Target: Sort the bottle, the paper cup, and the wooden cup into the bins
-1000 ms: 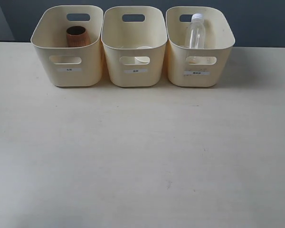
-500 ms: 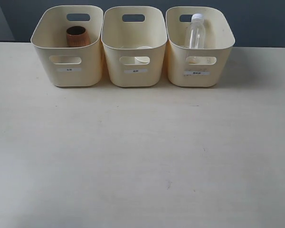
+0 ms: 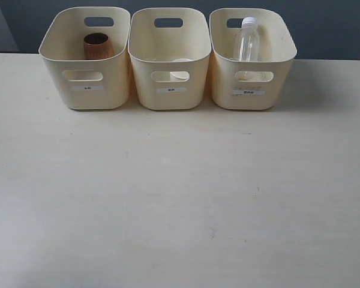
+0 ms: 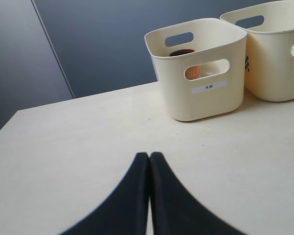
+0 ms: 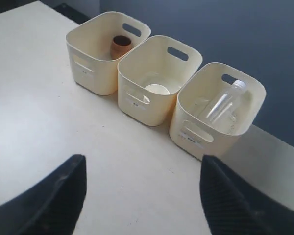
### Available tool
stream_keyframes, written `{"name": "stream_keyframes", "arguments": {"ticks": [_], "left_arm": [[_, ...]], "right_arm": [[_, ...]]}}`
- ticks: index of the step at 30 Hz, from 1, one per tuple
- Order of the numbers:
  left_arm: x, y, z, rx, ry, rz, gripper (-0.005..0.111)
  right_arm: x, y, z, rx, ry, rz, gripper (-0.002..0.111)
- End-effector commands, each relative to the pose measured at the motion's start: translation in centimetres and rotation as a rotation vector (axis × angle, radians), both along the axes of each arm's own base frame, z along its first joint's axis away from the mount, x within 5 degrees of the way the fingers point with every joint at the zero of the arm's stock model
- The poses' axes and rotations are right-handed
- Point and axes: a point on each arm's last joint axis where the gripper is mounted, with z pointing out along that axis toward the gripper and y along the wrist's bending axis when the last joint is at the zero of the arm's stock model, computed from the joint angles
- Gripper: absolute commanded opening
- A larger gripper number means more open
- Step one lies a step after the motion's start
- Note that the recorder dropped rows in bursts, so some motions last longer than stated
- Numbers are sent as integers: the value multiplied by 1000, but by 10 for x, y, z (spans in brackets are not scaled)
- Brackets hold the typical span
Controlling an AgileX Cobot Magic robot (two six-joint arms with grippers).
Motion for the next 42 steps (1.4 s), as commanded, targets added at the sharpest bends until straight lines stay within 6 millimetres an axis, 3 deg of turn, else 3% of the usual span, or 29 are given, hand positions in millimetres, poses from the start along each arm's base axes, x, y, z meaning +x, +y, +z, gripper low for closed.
{"name": "stream_keyframes", "arguments": {"ticks": [1,9,14,21,42], "left_arm": [[0,0,0,-2,-9,-3,0],[0,0,0,-2,-9,-3,0],[0,0,0,-2,-9,-3,0],[0,0,0,-2,-11,-3,0],[0,0,0,-2,-11,-3,0]], "right_arm": [[-17,-22,-35,59,-44,-56,64],[-34,-39,-98,190,-118,-82,64],[-31,-35,-131,227,-102,-93,64],[-21,-26,-177,125,-60,-81,64],[-22,-23,-180,155,-22,-70,64]]}}
